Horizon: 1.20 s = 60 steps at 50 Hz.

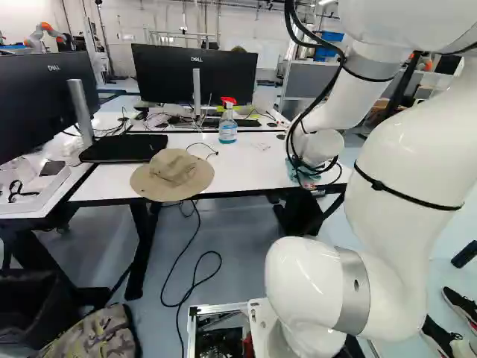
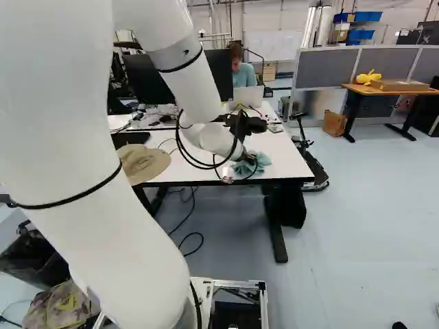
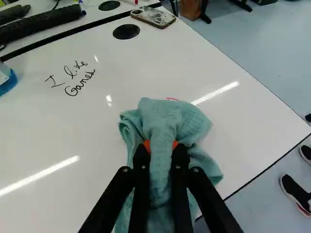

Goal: Clean the table with the green towel

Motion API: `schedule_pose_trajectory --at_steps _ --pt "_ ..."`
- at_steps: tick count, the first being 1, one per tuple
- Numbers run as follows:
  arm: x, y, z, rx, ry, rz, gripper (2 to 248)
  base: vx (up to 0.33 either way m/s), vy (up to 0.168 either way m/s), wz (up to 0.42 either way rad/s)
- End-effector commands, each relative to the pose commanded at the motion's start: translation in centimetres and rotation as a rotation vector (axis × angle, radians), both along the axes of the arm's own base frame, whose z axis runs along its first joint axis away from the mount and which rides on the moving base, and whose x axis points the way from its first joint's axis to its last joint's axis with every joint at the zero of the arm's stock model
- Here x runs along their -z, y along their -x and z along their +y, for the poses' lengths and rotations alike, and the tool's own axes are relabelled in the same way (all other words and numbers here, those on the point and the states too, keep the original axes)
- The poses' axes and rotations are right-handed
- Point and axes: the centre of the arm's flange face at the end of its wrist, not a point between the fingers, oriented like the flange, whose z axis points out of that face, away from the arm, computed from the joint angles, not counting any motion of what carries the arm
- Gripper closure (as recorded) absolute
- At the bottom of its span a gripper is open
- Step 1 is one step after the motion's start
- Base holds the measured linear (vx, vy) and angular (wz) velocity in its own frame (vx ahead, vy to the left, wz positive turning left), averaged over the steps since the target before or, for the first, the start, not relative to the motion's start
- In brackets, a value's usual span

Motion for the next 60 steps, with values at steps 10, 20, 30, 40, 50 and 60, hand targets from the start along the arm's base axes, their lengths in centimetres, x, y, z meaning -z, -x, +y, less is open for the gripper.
schedule_pose_trajectory --at_steps 10,20,30,40,50,60 --pt "0.0 -0.5 -1.6 0.03 0.001 -0.002 201 0.0 0.0 0.0" --pt "0.0 -1.0 -3.3 0.06 0.002 -0.005 201 0.0 0.0 0.0" --pt "0.1 -1.9 -5.0 0.085 0.004 -0.009 201 0.0 0.0 0.0" --pt "0.1 -3.3 -6.2 0.093 0.007 -0.015 201 0.0 0.0 0.0" --pt "0.2 -5.2 -6.3 0.076 0.01 -0.021 201 0.0 0.0 0.0" --pt "0.3 -6.8 -5.6 0.049 0.011 -0.025 201 0.0 0.0 0.0"
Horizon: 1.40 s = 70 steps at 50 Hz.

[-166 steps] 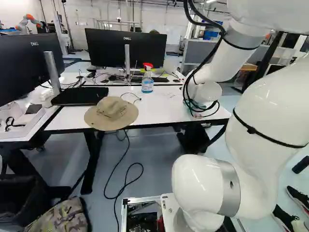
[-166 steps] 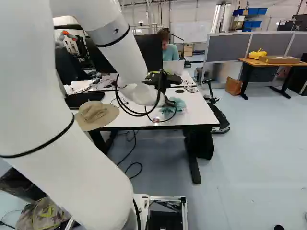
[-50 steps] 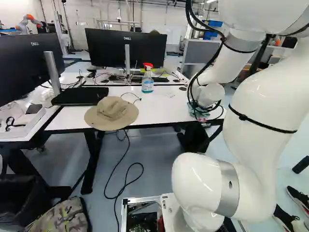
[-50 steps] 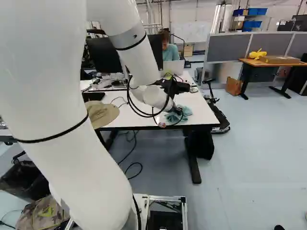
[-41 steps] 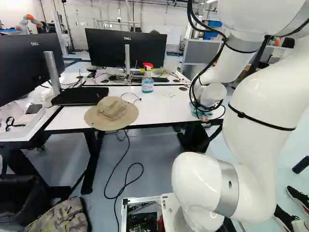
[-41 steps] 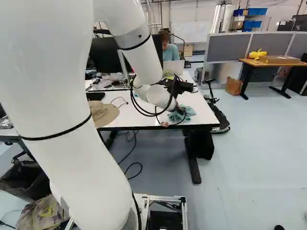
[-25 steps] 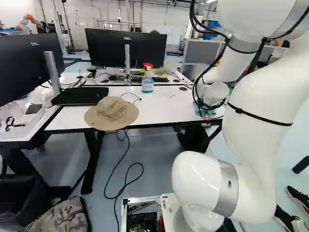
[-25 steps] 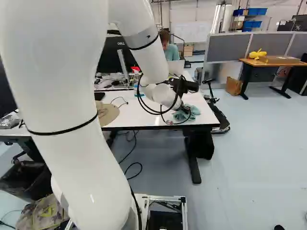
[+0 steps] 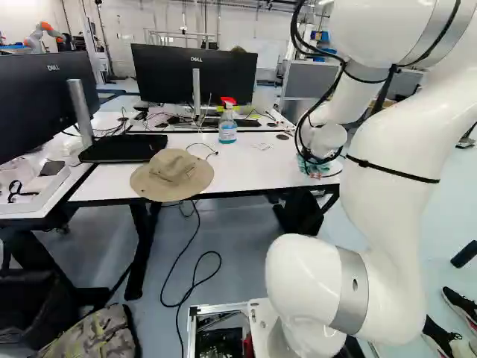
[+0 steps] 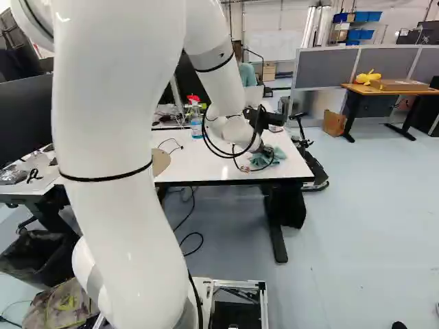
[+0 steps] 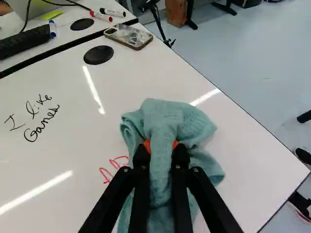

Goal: Clean the table with the green towel

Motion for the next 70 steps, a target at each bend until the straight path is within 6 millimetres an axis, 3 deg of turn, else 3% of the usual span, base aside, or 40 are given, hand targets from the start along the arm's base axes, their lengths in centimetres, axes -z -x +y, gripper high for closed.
schedule_pose_trajectory --at_steps 21,41,57,70 --pt "0.1 -2.3 2.8 -0.068 0.002 -0.004 201 0.0 0.0 0.0" --pt "0.0 -2.8 6.1 -0.131 0.001 -0.002 201 0.0 0.0 0.0" --pt "-0.1 -1.2 8.2 -0.161 -0.003 0.008 201 0.0 0.0 0.0" --pt "-0.2 1.3 8.7 -0.157 -0.006 0.016 201 0.0 0.0 0.0"
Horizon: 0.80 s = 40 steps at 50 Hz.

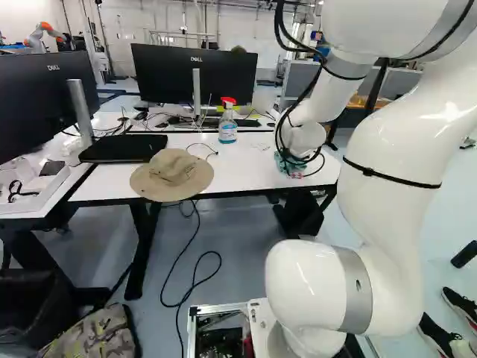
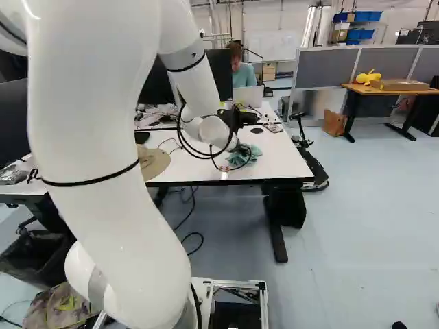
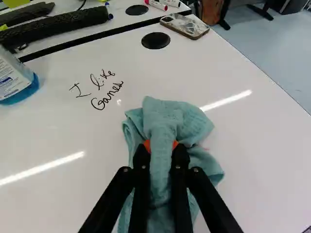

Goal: Clean the table with the green towel

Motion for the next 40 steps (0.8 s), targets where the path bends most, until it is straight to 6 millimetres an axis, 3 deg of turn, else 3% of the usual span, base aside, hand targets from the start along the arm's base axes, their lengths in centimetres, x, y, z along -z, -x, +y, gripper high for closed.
schedule_pose_trajectory --at_steps 19,40 --pt "0.0 2.8 -1.5 0.051 -0.002 0.006 201 0.0 0.0 0.0" --pt "0.0 2.7 -4.9 0.119 -0.001 0.003 201 0.0 0.0 0.0"
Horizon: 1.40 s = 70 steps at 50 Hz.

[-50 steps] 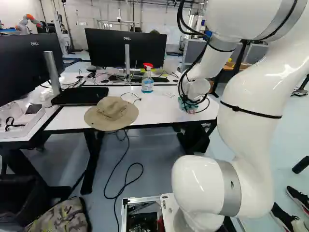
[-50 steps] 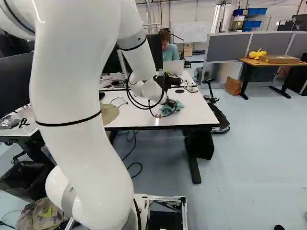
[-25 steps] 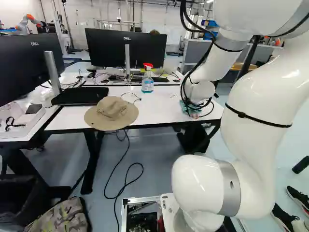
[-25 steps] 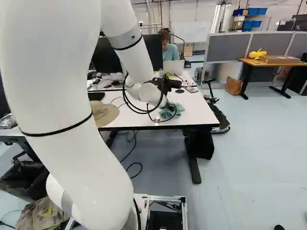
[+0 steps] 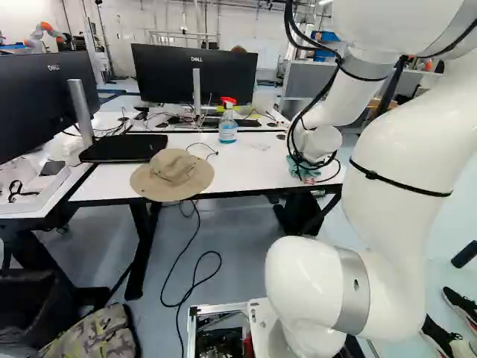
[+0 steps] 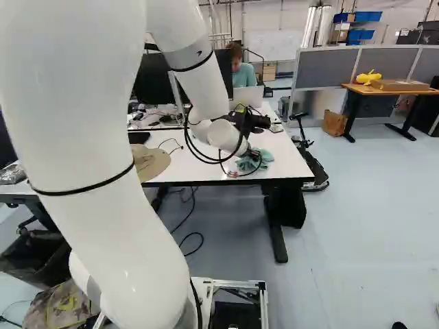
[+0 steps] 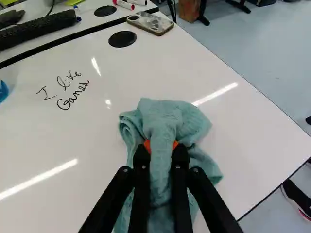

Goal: Clean the table with the green towel

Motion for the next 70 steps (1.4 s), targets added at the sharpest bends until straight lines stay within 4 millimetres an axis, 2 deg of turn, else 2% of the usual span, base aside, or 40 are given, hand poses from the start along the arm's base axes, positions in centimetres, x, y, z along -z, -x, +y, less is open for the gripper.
schedule_pose_trajectory --at_steps 17,36,55,70 --pt "0.1 -0.6 -2.7 0.047 0.002 -0.005 201 0.0 0.0 0.0" --pt "0.2 -3.9 -3.4 0.031 0.008 -0.017 201 0.0 0.0 0.0" --pt "0.3 -6.5 -1.7 -0.019 0.01 -0.025 201 0.0 0.0 0.0" --pt "0.2 -5.7 0.6 -0.055 0.007 -0.017 201 0.0 0.0 0.0"
